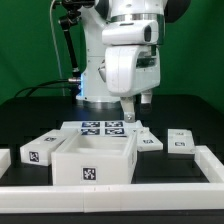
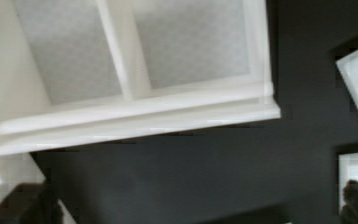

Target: Assemble cabinet

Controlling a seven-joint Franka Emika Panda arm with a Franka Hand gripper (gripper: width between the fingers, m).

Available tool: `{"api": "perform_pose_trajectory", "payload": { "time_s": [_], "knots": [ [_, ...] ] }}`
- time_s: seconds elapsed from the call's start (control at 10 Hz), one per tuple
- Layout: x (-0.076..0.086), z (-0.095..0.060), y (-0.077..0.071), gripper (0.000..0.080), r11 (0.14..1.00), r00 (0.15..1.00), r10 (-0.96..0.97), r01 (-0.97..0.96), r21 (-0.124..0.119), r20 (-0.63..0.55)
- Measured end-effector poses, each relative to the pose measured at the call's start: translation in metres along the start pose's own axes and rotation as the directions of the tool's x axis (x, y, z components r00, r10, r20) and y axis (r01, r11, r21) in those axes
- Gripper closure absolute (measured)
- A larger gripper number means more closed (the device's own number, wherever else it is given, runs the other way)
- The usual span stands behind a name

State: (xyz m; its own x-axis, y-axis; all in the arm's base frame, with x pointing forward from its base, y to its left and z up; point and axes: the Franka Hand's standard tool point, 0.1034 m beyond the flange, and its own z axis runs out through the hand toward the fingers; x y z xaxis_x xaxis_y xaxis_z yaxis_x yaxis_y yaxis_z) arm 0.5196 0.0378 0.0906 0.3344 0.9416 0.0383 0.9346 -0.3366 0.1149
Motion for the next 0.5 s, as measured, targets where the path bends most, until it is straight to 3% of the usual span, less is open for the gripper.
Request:
{"api": "perform_pose_trajectory", "payload": {
  "time_s": [0.2, 0.4, 0.5],
  "knots": [
    [-0.003, 0.004, -0.009, 0.0003, 0.985, 0.984, -0.17, 0.171, -0.018, 0.047],
    [-0.006, 0.008, -0.014, 0.0003, 0.979, 0.977, -0.204, 0.205, -0.012, 0.059],
    [-0.017, 0.012, -0.015, 0.0003, 0.984, 0.983, -0.175, 0.176, -0.006, 0.053]
  ]
}}
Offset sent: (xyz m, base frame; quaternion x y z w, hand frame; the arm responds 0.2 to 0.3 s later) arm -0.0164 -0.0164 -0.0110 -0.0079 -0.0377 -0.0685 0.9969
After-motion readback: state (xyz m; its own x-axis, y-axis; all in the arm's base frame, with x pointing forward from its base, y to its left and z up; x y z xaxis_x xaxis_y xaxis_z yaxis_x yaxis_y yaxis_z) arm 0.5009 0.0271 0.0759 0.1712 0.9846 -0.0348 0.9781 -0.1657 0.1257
